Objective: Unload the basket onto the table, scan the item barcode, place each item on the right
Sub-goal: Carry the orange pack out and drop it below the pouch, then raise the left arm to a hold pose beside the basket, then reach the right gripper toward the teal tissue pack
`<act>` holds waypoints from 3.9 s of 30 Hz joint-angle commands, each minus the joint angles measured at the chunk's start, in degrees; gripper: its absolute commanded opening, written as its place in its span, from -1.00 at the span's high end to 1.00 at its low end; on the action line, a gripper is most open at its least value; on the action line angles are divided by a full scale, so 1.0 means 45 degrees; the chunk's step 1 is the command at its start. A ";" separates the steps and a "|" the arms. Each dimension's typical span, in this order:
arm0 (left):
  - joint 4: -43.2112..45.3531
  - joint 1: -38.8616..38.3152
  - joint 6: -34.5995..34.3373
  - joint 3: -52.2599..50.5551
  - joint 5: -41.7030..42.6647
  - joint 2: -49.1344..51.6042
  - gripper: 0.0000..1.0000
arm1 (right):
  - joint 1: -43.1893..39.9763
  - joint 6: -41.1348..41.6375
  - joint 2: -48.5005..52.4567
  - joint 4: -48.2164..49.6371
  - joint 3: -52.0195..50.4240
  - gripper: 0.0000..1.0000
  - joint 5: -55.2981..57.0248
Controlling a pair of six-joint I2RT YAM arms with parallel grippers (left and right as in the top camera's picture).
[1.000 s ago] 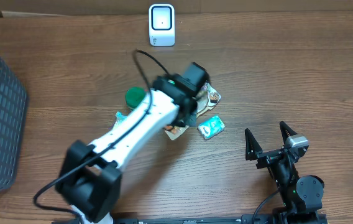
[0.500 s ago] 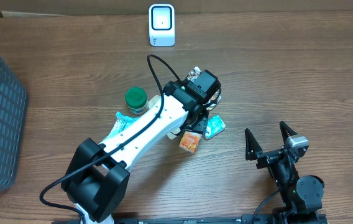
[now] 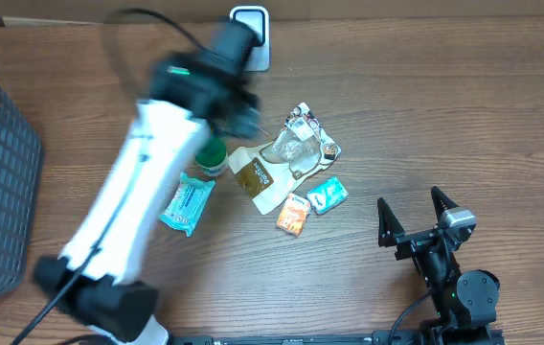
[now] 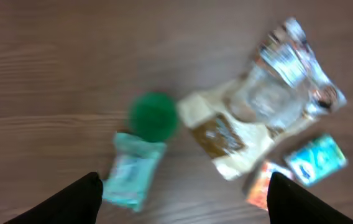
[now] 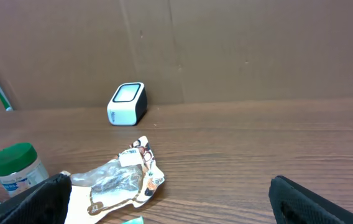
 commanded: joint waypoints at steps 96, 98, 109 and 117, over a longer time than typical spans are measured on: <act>-0.0801 1.0137 0.4454 0.1787 0.5901 -0.1506 -0.99 | 0.0068 0.0058 -0.0126 0.0918 -0.0024 -1.00 -0.2545; -0.0801 1.0137 0.4459 0.1787 0.5897 -0.1506 -1.00 | 0.0068 0.0073 -0.0121 0.0636 0.0291 -1.00 -0.3133; -0.0801 1.0137 0.4459 0.1787 0.5897 -0.1506 -0.99 | 0.0068 0.0151 0.3531 -0.3065 0.5377 -1.00 -0.3269; -0.0801 1.0137 0.4459 0.1787 0.5897 -0.1506 -1.00 | 0.0068 0.0151 0.9602 -0.6868 1.0448 -0.99 -0.4435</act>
